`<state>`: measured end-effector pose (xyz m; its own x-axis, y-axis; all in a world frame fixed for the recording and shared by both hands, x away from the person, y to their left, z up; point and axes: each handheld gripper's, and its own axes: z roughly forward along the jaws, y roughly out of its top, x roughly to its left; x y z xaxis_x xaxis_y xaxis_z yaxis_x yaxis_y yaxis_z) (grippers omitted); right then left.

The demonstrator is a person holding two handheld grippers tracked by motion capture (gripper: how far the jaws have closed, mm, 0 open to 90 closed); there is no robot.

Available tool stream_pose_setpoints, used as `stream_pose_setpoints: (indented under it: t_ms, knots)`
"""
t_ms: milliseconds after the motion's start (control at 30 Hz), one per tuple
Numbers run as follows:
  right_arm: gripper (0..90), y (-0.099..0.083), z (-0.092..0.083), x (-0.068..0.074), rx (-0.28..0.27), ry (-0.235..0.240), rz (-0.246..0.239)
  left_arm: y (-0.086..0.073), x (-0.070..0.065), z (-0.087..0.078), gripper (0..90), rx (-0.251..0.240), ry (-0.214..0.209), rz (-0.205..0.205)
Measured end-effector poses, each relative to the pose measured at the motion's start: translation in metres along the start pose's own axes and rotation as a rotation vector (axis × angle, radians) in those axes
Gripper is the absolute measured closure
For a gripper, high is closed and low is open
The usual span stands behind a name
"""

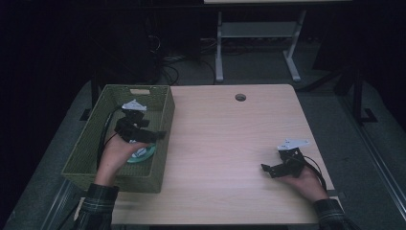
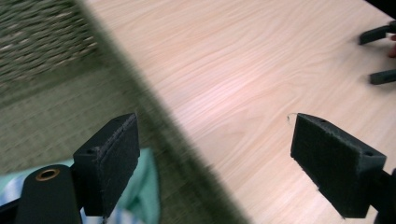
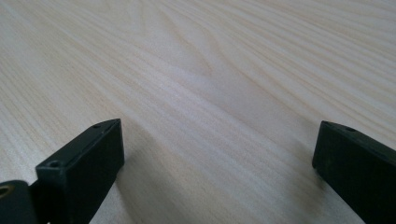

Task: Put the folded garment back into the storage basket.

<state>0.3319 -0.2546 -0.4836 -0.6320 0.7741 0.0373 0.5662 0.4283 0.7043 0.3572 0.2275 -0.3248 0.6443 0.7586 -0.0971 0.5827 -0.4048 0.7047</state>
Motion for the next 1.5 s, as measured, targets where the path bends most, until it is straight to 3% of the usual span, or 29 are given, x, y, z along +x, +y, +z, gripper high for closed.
stream_pose_setpoints:
  t_ms: [533,867,1167,1500]
  knots:
    - [1.7,0.0,0.0,0.0,0.001,0.0,0.001,0.017,-0.064,0.042,15.0,-0.039,-0.088,0.071]
    - [1.7,0.0,0.0,0.0,0.0,0.0,0.0,0.007,-0.095,0.083,15.0,-0.024,-0.104,0.136]
    - [1.7,0.0,0.0,0.0,0.001,-0.001,0.0,-0.011,-0.108,0.117,14.9,0.006,-0.085,0.172]
    - [1.7,0.0,0.0,0.0,0.001,0.0,-0.001,-0.034,-0.105,0.149,14.8,0.071,-0.068,0.18]
